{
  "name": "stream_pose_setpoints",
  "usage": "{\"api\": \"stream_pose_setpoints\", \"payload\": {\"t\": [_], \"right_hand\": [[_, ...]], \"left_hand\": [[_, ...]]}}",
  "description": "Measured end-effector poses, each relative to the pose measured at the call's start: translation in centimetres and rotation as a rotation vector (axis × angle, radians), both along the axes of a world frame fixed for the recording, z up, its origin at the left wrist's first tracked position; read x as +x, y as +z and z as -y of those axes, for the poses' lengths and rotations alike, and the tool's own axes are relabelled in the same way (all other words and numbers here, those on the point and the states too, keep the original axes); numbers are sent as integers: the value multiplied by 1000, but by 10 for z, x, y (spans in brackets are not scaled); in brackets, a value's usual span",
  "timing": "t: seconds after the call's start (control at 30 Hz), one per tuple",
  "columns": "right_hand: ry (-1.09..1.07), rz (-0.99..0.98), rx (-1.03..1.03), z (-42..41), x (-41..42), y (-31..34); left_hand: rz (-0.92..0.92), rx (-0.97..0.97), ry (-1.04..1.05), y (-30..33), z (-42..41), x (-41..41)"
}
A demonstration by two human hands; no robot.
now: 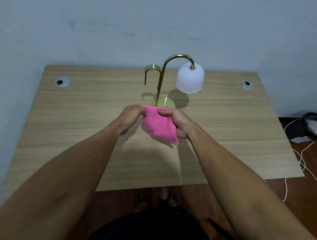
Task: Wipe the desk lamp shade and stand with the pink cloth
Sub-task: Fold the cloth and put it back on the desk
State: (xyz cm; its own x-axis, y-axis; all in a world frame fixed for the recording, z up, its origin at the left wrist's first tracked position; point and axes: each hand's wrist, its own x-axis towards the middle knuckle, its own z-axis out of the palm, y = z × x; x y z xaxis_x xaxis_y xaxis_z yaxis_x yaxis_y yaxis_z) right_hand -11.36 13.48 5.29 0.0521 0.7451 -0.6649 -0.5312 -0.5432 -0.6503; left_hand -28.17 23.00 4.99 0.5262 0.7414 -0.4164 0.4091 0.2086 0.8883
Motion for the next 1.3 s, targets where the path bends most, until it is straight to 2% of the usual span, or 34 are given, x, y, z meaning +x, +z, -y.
{"api": "stream_pose_setpoints", "payload": {"t": [0.2,0.37,0.5,0.67,0.83,1.0,1.3], "right_hand": [[27,92,35,4,10,13],[25,291,34,25,36,15],[120,391,-19,49,71,13],[126,384,-19,91,123,11],[85,330,6,131,168,2],[85,378,23,165,215,-11],[110,479,-21,214,266,-39]], "left_hand": [[2,-71,-95,1,-3,0],[44,-177,-110,-7,1,13],[30,-174,-132,-1,18,31],[61,-215,-96,3,49,62],[68,-131,-56,1,103,110],[60,-45,0,-5,158,157],[-105,-5,-48,-25,211,219]]}}
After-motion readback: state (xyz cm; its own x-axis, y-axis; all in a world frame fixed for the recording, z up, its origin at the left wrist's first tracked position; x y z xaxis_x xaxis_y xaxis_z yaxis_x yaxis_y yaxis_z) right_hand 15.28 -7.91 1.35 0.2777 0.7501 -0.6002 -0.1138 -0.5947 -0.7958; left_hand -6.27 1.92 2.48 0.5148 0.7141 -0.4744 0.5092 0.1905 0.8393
